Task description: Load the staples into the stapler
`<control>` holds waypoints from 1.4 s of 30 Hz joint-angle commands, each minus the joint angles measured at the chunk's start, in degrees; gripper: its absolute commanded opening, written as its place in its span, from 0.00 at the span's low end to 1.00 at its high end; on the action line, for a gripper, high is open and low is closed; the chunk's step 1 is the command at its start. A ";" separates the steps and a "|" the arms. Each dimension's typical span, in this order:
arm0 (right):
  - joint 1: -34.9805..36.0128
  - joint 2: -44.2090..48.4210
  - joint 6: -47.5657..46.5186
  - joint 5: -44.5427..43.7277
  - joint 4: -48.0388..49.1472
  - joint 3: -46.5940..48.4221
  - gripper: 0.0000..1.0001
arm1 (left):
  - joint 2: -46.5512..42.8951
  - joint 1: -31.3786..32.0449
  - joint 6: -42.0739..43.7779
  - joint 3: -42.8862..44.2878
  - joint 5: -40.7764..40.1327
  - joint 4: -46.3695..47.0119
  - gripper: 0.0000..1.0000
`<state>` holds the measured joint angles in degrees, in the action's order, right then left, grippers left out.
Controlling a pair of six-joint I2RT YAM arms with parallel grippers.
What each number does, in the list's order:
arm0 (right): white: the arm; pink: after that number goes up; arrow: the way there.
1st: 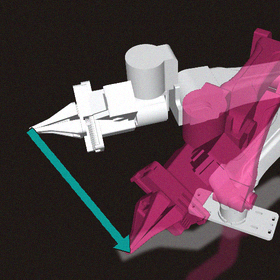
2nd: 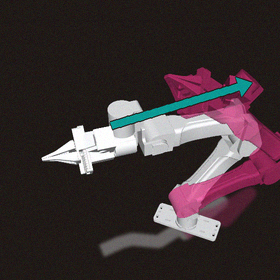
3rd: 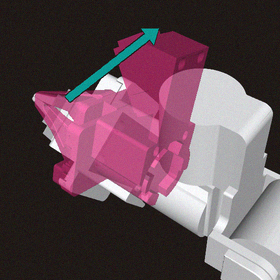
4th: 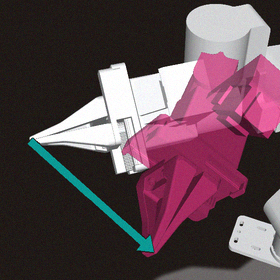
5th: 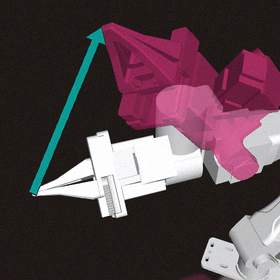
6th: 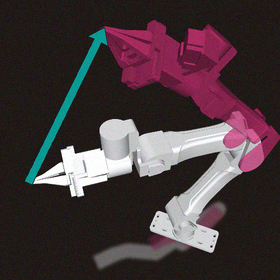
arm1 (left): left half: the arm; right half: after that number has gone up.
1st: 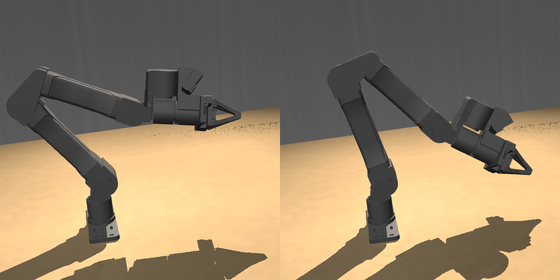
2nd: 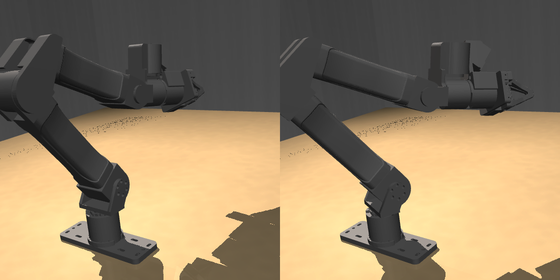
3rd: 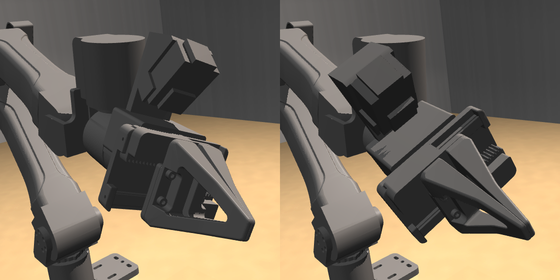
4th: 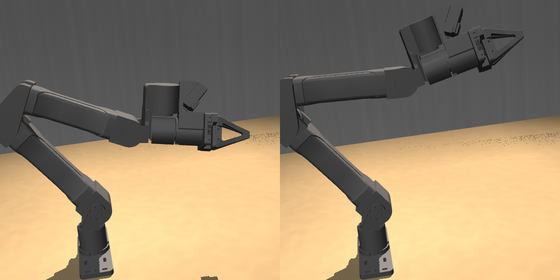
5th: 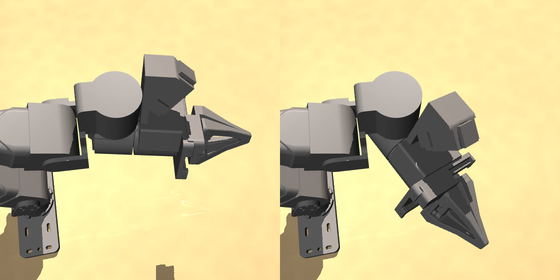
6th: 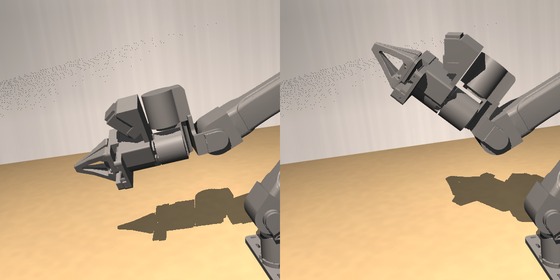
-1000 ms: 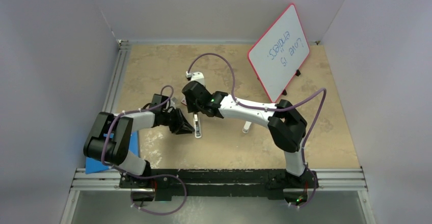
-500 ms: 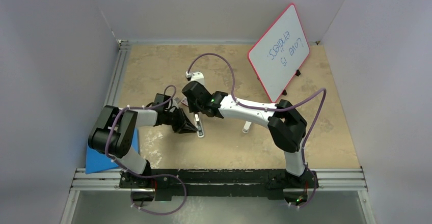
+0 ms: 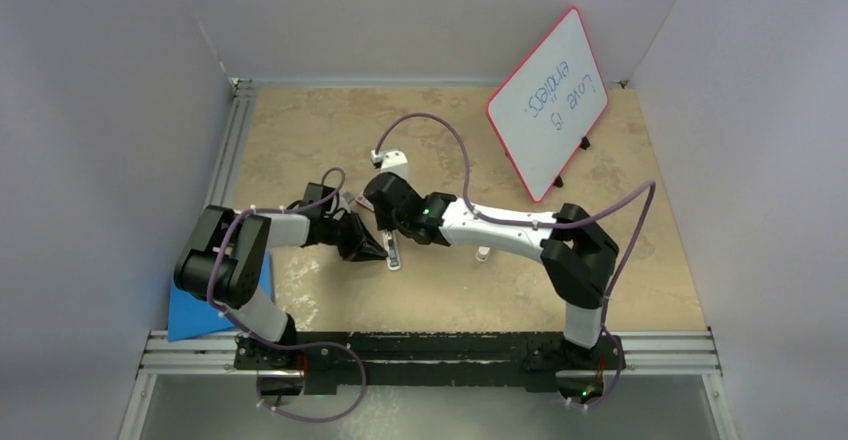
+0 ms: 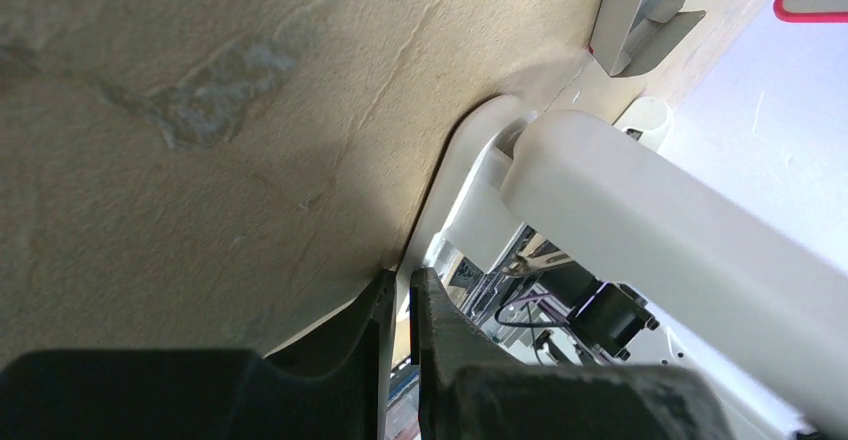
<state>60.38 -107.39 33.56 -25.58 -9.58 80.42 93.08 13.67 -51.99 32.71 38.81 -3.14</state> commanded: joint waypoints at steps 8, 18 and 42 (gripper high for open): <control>5.71 6.98 6.91 0.18 -2.32 -6.43 0.02 | 5.22 1.09 0.08 -0.10 -10.20 -0.70 0.11; 8.54 5.79 11.15 0.72 -3.47 -9.29 0.02 | 5.87 1.09 0.04 0.12 -10.09 -0.80 0.10; 8.88 1.67 11.79 -0.11 -7.10 -7.13 0.39 | 2.15 1.09 1.85 1.28 -10.44 -3.13 0.12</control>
<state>69.01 -105.49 43.31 -25.93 -15.99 70.63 94.59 14.09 -53.36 34.24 39.11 -4.58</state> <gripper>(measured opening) 0.364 0.116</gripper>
